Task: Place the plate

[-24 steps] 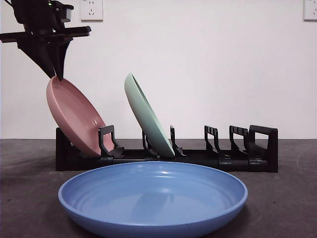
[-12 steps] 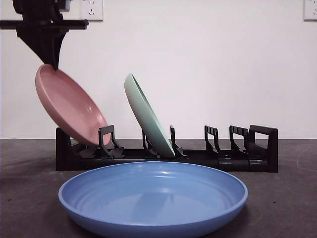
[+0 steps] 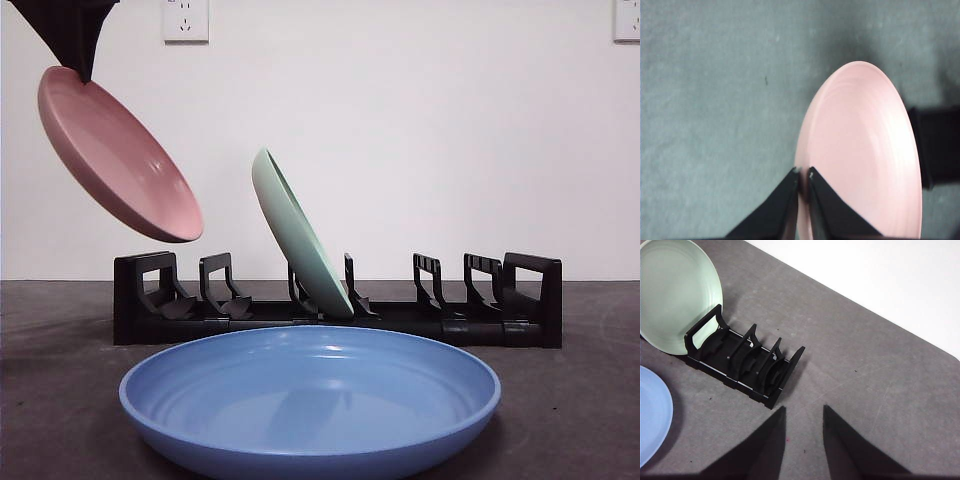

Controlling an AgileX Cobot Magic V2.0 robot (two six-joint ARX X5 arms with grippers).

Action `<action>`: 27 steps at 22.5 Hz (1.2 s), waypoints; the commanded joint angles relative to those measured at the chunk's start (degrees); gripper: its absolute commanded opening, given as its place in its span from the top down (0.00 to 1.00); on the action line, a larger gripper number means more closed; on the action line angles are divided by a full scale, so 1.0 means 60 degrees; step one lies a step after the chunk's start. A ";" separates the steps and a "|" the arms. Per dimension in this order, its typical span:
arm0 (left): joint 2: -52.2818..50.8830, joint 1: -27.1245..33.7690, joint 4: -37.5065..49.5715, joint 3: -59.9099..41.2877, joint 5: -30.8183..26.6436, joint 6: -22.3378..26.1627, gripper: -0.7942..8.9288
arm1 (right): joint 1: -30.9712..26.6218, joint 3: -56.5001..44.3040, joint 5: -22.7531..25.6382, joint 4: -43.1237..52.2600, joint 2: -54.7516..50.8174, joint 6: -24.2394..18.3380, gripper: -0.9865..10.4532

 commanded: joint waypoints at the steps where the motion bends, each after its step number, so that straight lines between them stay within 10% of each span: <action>1: 0.0080 -0.0022 -0.0313 0.0288 -0.0025 0.0204 0.90 | 0.0051 0.0135 0.0040 0.0055 0.0044 0.0131 0.82; 20: -0.1785 0.0033 -0.1235 0.0106 0.1738 0.0517 0.90 | 0.0051 0.0135 0.0036 -0.0230 0.0044 0.0142 0.82; 27: -0.3636 0.0157 -0.0415 -0.2310 0.2532 0.0506 0.90 | 0.0051 0.0135 0.0036 -0.0233 0.0044 0.0342 0.82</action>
